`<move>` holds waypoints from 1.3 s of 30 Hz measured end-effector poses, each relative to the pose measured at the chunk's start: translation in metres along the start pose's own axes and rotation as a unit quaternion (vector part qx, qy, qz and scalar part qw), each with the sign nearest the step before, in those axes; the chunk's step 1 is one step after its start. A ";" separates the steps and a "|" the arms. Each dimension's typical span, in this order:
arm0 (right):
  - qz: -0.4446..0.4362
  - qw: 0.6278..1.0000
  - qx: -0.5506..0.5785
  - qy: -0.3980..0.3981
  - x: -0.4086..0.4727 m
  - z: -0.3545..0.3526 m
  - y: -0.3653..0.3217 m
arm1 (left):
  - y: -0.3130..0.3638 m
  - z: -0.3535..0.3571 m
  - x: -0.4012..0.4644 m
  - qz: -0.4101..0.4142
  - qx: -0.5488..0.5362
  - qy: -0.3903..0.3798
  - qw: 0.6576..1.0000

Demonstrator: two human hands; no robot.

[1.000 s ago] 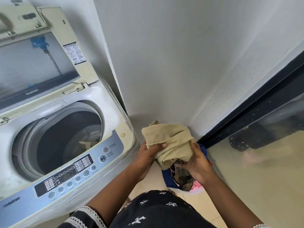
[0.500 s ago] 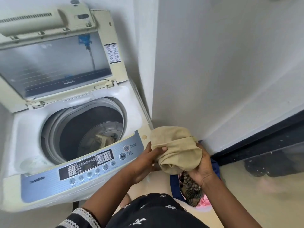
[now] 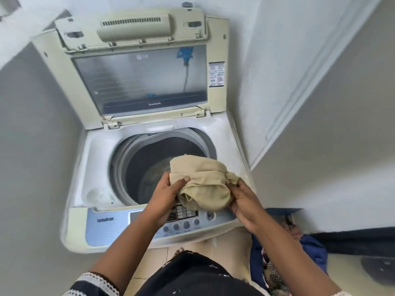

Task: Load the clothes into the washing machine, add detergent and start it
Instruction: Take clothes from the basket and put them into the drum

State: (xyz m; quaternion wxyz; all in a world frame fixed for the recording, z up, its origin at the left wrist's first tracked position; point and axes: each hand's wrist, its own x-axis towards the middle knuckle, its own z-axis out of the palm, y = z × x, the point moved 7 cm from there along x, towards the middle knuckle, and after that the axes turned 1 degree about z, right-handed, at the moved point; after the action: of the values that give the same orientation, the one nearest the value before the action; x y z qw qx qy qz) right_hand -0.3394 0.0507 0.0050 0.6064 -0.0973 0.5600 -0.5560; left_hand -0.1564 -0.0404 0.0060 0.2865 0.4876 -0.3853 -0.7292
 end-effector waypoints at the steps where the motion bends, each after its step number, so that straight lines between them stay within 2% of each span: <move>1: -0.002 1.000 -0.018 0.000 0.009 0.011 0.002 | 0.001 -0.013 0.005 -0.006 -0.003 0.009 1.000; 7: 0.025 0.990 -0.135 0.023 0.077 0.062 0.029 | -0.002 -0.081 0.041 -0.062 -0.013 0.068 0.996; 13: 0.089 0.967 -0.230 0.061 0.123 0.080 0.057 | -0.018 -0.118 0.073 -0.124 -0.020 0.096 0.987; 17: 0.153 0.955 -0.245 0.072 0.128 0.082 0.067 | -0.046 -0.130 0.079 -0.197 0.013 0.089 0.976; 20: 0.196 0.936 -0.289 0.052 0.126 0.084 0.072 | -0.057 -0.136 0.080 -0.226 0.024 0.099 0.969; 25: 0.198 0.907 -0.367 0.061 0.127 0.084 0.074 | -0.059 -0.143 0.080 -0.239 0.060 0.132 0.960; 28: 0.171 0.896 -0.407 0.055 0.127 0.086 0.071 | -0.056 -0.143 0.081 -0.212 0.083 0.140 0.964; 31: 0.107 0.903 -0.413 0.050 0.126 0.088 0.064 | -0.049 -0.141 0.080 -0.182 0.095 0.153 0.967; 33: 0.030 0.919 -0.389 0.056 0.122 0.091 0.054 | -0.041 -0.140 0.078 -0.152 0.135 0.160 0.966; 35: -0.066 0.933 -0.349 0.053 0.111 0.094 0.038 | -0.025 -0.138 0.076 -0.087 0.219 0.164 0.958; 37: -0.159 0.933 -0.322 0.027 0.095 0.099 0.021 | -0.001 -0.132 0.072 0.025 0.357 0.170 0.918; 39: -0.246 0.917 -0.315 -0.003 0.067 0.098 0.002 | 0.023 -0.114 0.062 0.143 0.475 0.181 0.849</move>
State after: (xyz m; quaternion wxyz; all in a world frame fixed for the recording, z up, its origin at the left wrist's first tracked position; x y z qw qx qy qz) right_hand -0.2772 -0.0504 0.0000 0.3901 -0.4201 0.6625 -0.4821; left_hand -0.0713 -0.1345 -0.0306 0.1859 0.6272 -0.6913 -0.3070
